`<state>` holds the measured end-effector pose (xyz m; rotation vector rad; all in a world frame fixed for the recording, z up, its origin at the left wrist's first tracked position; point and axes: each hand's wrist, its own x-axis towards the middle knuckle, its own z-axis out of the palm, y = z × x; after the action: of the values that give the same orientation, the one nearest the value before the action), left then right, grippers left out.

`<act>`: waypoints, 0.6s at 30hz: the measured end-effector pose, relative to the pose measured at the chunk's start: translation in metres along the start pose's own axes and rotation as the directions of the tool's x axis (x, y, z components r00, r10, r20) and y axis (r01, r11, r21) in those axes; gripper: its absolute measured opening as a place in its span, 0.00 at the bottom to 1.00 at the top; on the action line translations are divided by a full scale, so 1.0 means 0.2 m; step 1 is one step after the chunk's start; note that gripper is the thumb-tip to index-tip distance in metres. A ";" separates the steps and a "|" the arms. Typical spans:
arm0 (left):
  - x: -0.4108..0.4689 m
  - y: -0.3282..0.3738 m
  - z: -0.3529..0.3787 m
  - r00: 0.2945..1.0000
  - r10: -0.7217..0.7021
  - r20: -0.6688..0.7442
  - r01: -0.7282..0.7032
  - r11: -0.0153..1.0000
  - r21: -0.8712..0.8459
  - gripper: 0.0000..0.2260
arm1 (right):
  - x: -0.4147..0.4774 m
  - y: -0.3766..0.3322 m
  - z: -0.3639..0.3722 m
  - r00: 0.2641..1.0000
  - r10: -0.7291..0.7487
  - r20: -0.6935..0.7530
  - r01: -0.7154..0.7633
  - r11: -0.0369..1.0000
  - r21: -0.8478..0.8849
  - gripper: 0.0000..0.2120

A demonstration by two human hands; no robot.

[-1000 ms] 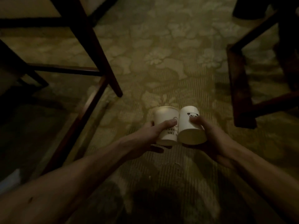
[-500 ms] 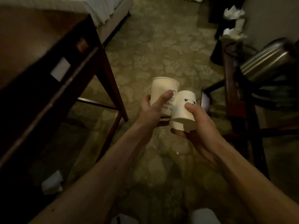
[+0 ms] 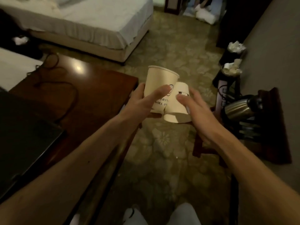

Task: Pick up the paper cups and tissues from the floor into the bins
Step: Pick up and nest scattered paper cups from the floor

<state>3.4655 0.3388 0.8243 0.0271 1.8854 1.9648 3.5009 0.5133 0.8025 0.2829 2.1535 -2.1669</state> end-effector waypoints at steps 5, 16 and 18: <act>-0.11 -0.08 -0.18 0.994 -0.108 -0.006 0.108 0.994 -0.024 0.30 | 0.07 0.06 0.12 0.955 0.034 0.294 0.010 0.989 -0.146 0.23; -0.12 -0.94 0.04 0.842 -0.399 -0.362 0.382 0.916 -0.121 0.34 | 0.35 0.77 0.05 0.626 0.512 0.589 -0.192 0.833 -0.519 0.35; -0.10 -1.07 0.05 0.821 -0.405 -0.402 0.373 0.914 -0.159 0.32 | 0.42 0.88 0.06 0.575 0.548 0.608 -0.143 0.799 -0.585 0.35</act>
<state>3.5461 0.3425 0.6253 -0.8155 1.8716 1.8441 3.4497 0.5054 0.6140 -0.1969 1.7920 -1.1221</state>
